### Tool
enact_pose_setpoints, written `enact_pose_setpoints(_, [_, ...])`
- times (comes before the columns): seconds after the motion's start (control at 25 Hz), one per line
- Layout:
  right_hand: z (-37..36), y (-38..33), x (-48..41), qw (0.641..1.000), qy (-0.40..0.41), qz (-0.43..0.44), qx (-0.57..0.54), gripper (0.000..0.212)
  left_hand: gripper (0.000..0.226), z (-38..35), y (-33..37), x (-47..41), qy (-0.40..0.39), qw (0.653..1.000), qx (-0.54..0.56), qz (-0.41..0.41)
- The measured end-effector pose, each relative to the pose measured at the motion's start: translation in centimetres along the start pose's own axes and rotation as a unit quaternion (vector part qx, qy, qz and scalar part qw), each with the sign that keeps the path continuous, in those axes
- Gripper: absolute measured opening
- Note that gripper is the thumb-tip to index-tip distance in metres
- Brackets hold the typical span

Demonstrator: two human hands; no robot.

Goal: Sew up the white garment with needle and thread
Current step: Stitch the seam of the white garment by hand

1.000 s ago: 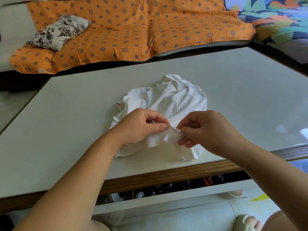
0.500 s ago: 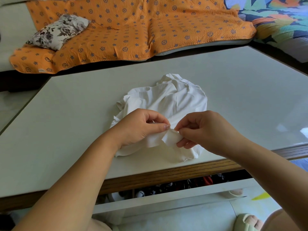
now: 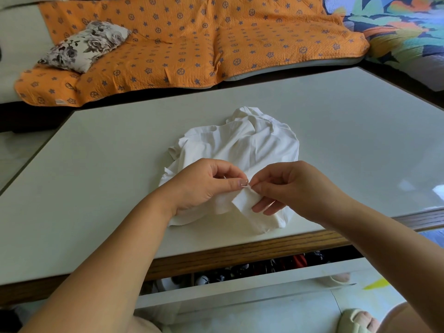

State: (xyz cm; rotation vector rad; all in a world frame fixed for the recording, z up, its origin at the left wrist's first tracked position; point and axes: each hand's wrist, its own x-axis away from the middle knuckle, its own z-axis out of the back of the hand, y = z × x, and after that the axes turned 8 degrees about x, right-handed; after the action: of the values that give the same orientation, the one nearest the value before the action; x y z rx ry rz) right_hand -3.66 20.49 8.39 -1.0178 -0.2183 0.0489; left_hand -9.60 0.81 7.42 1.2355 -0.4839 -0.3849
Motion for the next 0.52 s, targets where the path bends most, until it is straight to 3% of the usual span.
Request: enact_pose_setpoints(0.52, [-1.2, 0.1, 0.0, 0.996, 0.074, 0.008, -0.058, 0.008, 0.013, -0.9, -0.9, -0.8, 0.014, 0.991, 0.136, 0.008])
